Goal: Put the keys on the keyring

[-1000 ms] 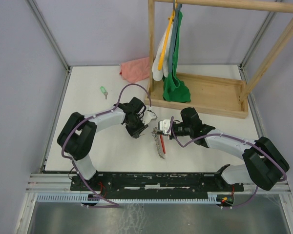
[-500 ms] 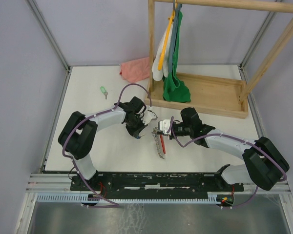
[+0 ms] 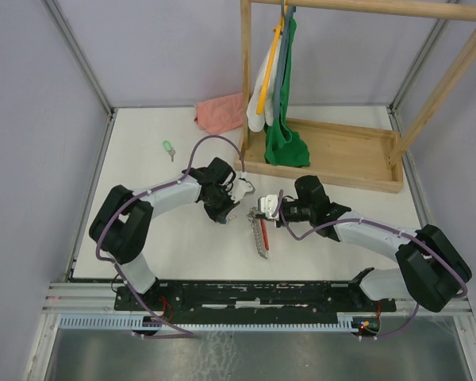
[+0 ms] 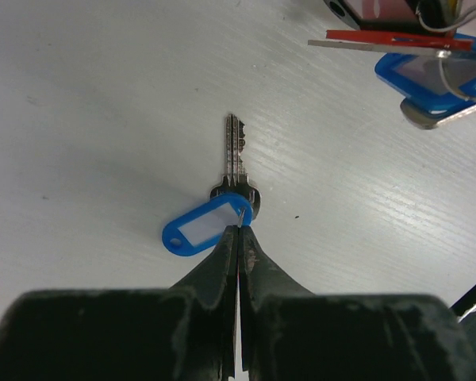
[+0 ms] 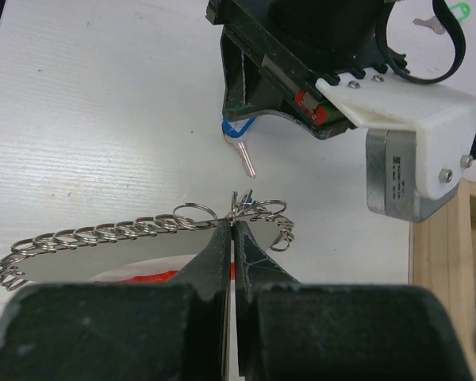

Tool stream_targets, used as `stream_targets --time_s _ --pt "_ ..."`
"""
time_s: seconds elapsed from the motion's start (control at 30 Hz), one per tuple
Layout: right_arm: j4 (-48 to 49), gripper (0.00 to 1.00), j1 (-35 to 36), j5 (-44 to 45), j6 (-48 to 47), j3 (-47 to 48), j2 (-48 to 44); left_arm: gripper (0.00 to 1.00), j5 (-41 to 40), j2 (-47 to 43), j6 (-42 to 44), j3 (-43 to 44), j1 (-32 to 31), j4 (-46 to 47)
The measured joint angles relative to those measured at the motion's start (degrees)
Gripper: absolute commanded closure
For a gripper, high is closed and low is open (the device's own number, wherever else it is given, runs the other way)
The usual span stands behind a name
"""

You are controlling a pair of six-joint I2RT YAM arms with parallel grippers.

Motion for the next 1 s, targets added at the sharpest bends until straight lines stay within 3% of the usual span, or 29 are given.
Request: stream_targets --time_s 0.27,0.57,0.73,1.0 --pt "1.49 0.99 -0.15 0.76 1.90 -0.59 -1.42 0.97 -3.21 -13.99 -7.13 -9.42 -0.48 14.58" --pt "1.09 0.99 -0.17 3.39 9.92 1.95 -1.40 0.97 -4.28 -29.97 -12.35 -31.80 -1.36 50.36" --pt "-1.03 0.99 -0.35 6.86 12.72 4.68 -1.25 0.97 -3.78 -30.99 -12.92 -43.19 -1.36 72.15" --pt "-7.10 0.99 -0.48 10.14 10.54 7.61 -1.01 0.97 2.45 -24.70 -10.62 -49.66 -1.36 99.27"
